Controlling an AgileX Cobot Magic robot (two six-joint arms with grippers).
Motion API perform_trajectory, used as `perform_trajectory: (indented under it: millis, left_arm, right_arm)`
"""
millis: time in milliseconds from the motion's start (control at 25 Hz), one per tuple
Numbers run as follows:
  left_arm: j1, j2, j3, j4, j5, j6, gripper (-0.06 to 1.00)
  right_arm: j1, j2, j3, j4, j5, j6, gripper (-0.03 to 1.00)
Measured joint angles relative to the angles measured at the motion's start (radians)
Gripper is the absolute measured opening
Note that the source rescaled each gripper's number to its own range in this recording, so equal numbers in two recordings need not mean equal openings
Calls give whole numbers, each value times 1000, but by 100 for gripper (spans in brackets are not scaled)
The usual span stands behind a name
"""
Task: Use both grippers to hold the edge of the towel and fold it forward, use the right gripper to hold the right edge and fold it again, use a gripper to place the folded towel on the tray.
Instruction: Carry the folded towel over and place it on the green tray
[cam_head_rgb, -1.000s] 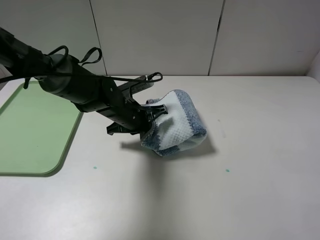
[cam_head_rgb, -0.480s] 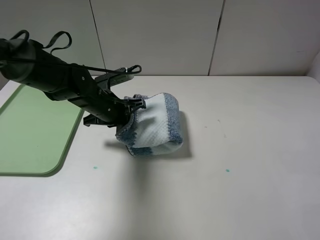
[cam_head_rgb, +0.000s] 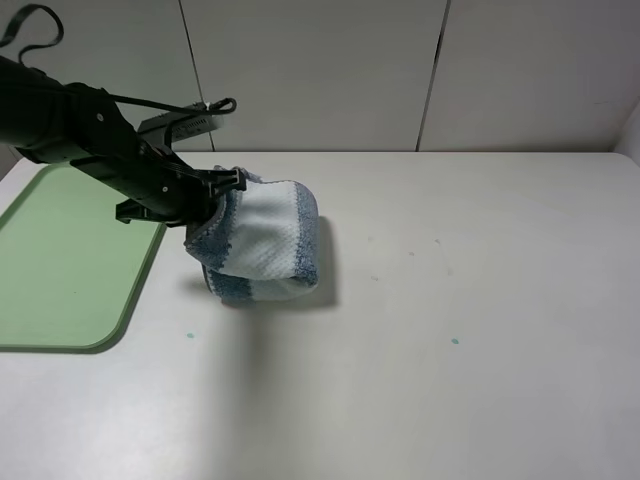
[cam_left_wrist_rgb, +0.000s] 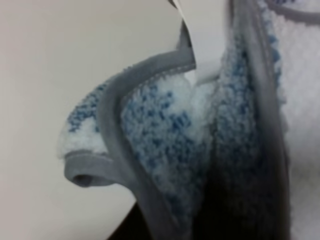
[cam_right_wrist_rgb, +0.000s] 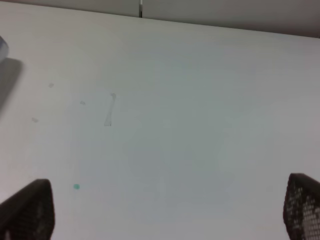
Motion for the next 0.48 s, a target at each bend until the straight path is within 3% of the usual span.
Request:
perform_trajectory:
  millis: [480]
  left_arm:
    - [130, -157, 123, 52, 35, 44, 5]
  right_arm:
    - [0, 0, 0, 0, 0, 0, 100]
